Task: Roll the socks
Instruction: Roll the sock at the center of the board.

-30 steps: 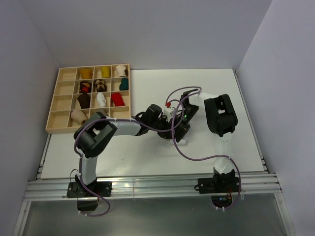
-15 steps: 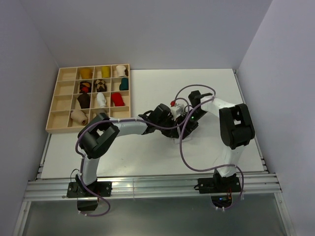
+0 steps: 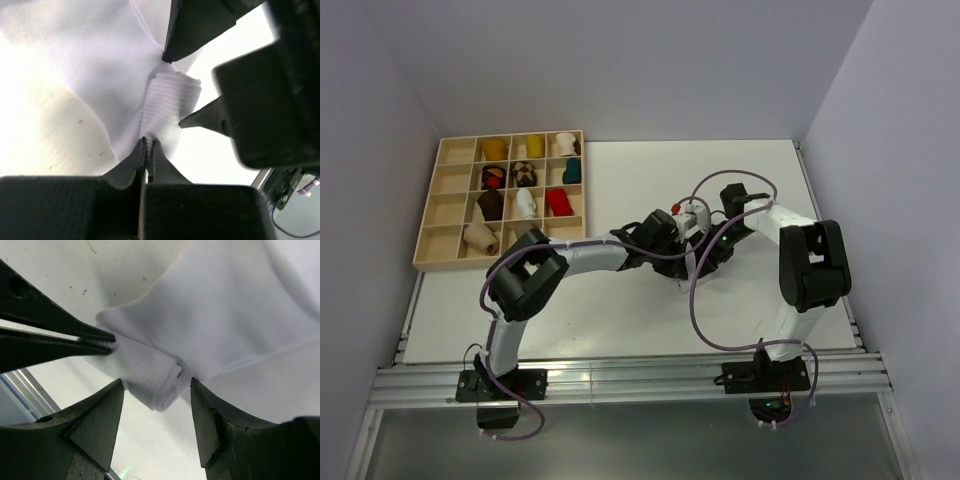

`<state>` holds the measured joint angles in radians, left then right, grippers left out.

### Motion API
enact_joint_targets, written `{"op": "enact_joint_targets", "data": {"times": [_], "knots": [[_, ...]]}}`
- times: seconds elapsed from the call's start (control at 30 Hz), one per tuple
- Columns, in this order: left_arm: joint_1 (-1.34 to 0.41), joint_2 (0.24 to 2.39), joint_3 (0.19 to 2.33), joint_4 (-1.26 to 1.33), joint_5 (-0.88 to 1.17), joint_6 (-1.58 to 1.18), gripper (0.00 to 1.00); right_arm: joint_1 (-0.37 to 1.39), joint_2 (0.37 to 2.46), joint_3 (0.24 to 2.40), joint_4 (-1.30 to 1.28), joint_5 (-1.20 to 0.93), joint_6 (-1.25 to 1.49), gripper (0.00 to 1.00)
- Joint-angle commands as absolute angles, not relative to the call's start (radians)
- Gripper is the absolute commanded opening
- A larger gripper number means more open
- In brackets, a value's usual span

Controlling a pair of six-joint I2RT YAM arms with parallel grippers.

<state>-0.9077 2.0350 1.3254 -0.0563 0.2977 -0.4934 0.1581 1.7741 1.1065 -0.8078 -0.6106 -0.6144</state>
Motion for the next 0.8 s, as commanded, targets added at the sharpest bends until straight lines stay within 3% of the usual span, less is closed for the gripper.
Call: {"op": "enact_joint_targets", "data": {"times": [0.0, 0.4, 0.77], "knots": [[-0.913, 2.083, 1.368, -0.163, 0.273, -0.529, 0.00, 0.109, 1.671, 1.083, -0.759, -0.637, -0.690, 0.63], [-0.910, 2.181, 1.583, -0.435, 0.290, -0.574, 0.00, -0.026, 1.577, 1.011, -0.710, -0.730, -0.759, 0.63], [-0.882, 2.272, 1.724, -0.586, 0.462, -0.601, 0.00, -0.005, 1.238, 0.740, -0.563, -0.680, -0.980, 0.67]]}}
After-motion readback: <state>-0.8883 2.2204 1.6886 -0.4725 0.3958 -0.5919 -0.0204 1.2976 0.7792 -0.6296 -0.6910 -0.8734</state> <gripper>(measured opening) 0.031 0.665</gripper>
